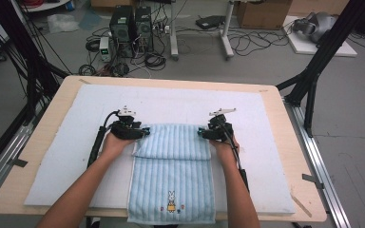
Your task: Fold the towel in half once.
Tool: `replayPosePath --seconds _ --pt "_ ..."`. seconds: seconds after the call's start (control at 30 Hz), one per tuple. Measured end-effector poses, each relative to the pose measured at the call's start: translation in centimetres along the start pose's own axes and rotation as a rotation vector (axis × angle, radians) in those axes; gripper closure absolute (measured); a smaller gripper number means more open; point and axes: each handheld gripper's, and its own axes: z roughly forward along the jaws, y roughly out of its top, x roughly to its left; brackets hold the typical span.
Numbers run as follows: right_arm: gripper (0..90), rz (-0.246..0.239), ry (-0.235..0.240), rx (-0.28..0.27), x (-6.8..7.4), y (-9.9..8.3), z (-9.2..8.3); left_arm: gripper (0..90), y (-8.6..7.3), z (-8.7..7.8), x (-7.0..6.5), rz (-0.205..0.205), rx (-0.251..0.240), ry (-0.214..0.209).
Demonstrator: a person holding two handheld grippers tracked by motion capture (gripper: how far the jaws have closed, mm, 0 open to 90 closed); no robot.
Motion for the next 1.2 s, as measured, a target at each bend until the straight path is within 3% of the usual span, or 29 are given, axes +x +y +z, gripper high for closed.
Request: replayPosePath --seconds 0.03,0.07,0.13,0.17,0.3,0.4,0.53,0.67,0.83,0.97,1.2 --pt "65.2 0.001 -0.018 0.006 0.1 0.0 -0.1 60.6 0.0 0.0 0.0 0.026 -0.003 -0.002" --pt "71.7 0.003 -0.007 0.006 0.0 0.1 -0.1 77.3 0.0 -0.1 0.0 0.006 -0.013 -0.035" --pt "83.3 0.018 0.022 0.009 0.0 0.1 -0.2 82.8 0.0 -0.1 -0.1 0.014 -0.02 -0.028" --pt "84.5 0.0 0.023 0.006 0.0 0.2 -0.2 83.2 0.1 -0.2 0.0 -0.004 -0.032 -0.044" --pt "85.2 0.028 0.07 -0.054 0.0 0.3 -1.1 83.3 0.7 -1.7 0.5 -0.066 -0.133 -0.078" --pt "85.6 0.019 0.087 -0.102 0.0 0.6 -2.4 83.3 1.1 -3.2 0.7 -0.073 -0.177 -0.096" --pt "86.9 0.013 0.116 -0.146 0.1 0.7 -4.3 83.3 1.4 -4.9 0.7 -0.086 -0.213 -0.153" --pt "87.0 -0.014 0.131 -0.181 0.6 0.6 -5.9 83.3 1.4 -6.4 -0.2 -0.062 -0.243 -0.19" --pt "87.1 -0.03 0.166 -0.217 1.5 0.0 -7.9 83.3 1.1 -8.2 -1.1 -0.04 -0.263 -0.224" --pt "87.2 -0.038 0.205 -0.217 2.0 -1.1 -9.1 83.2 0.1 -9.0 -1.7 -0.055 -0.265 -0.269" --pt "87.1 -0.031 0.268 -0.2 3.0 -4.2 -10.7 82.8 -2.7 -9.8 -3.1 -0.061 -0.221 -0.32"
